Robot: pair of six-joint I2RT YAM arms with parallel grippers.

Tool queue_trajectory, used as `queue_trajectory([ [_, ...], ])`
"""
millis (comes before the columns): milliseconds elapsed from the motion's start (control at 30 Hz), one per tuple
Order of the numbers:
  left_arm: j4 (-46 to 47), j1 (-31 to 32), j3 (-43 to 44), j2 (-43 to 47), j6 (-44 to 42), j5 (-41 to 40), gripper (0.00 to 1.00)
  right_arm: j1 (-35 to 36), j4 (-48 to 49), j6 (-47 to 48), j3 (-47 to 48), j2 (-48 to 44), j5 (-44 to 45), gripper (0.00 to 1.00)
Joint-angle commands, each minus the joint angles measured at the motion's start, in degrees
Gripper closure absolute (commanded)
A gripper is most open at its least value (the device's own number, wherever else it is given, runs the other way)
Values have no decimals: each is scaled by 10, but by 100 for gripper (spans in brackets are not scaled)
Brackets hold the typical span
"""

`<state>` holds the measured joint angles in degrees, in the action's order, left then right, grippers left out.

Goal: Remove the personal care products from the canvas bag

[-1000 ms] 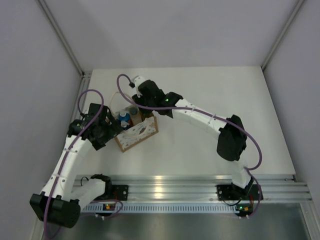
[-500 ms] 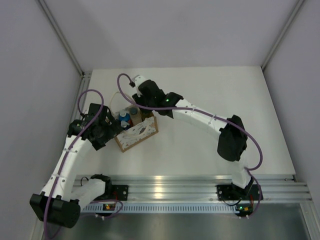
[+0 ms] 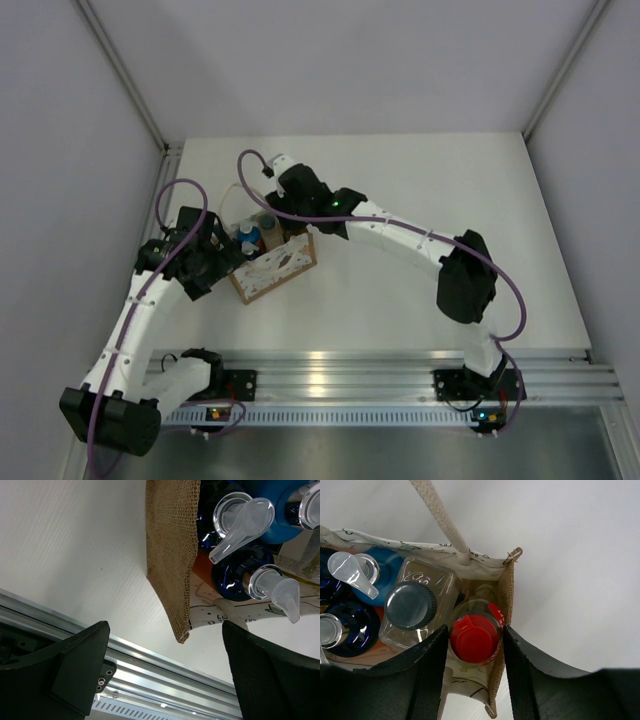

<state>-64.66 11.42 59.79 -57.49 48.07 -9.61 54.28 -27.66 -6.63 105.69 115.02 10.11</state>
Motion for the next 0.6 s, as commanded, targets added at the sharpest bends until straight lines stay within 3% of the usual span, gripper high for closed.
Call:
queue_trajectory([
  [0,14,0,12,12,-3,5,2,10,22,-6,-4,-47,23,54],
  [567,15,0,11,19,-1,6,2,10,23,-4,-15,-51,25,63],
])
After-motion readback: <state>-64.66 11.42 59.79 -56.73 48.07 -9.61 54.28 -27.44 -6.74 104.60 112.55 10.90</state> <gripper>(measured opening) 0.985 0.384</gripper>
